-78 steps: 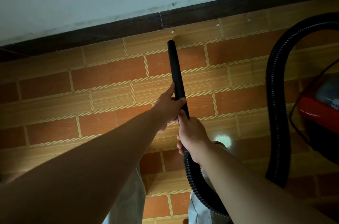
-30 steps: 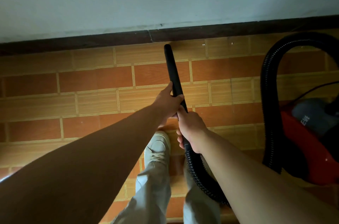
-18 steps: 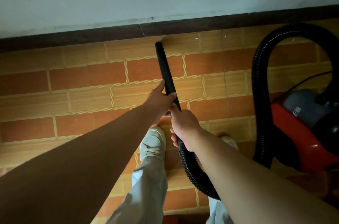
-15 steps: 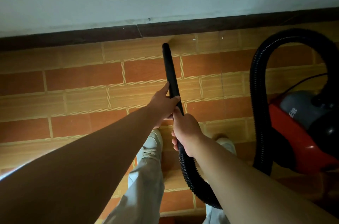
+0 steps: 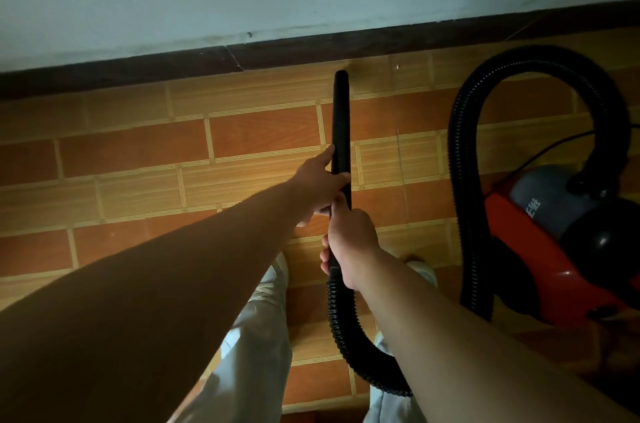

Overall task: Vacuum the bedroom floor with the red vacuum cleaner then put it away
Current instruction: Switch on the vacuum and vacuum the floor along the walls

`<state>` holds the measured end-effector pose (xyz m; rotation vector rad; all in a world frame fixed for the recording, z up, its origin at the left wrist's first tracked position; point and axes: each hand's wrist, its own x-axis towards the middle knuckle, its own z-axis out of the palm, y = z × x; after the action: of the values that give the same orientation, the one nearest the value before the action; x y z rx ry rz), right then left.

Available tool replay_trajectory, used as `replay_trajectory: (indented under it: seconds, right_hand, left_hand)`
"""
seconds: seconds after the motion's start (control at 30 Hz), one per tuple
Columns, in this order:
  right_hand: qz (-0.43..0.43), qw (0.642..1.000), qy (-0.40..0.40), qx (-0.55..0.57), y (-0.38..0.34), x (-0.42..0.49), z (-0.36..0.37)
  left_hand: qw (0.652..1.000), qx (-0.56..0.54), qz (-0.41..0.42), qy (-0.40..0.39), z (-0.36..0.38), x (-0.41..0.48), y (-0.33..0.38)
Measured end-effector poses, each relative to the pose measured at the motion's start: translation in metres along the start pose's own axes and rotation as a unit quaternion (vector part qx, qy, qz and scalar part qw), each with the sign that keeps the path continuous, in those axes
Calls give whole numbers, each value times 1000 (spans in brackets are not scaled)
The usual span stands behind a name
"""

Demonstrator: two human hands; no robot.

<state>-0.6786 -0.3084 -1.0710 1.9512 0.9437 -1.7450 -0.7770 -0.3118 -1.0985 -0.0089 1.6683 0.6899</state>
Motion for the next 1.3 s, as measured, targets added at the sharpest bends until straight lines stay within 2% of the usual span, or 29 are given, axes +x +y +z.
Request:
replay_trajectory:
  seconds: [0.2,0.73,0.93,1.13,1.3]
  right_hand:
    - [18,998,-3,56,4,0,-11]
    - [22,995,5,97,-12,15,-61]
    - [20,999,-3,46,-13,16,-71]
    - [0,998,-44,-52,-17,17,-83]
    - [1,995,-72,-70,2,3,-85]
  left_hand:
    - [999,44,4,-16,16,1,8]
    - [996,82,32,-22,69,19,40]
    - [997,70,44,4,77,17,36]
    - [998,3,27,58,73,10,27]
    - [998,-38,-9,46,68,-12,11]
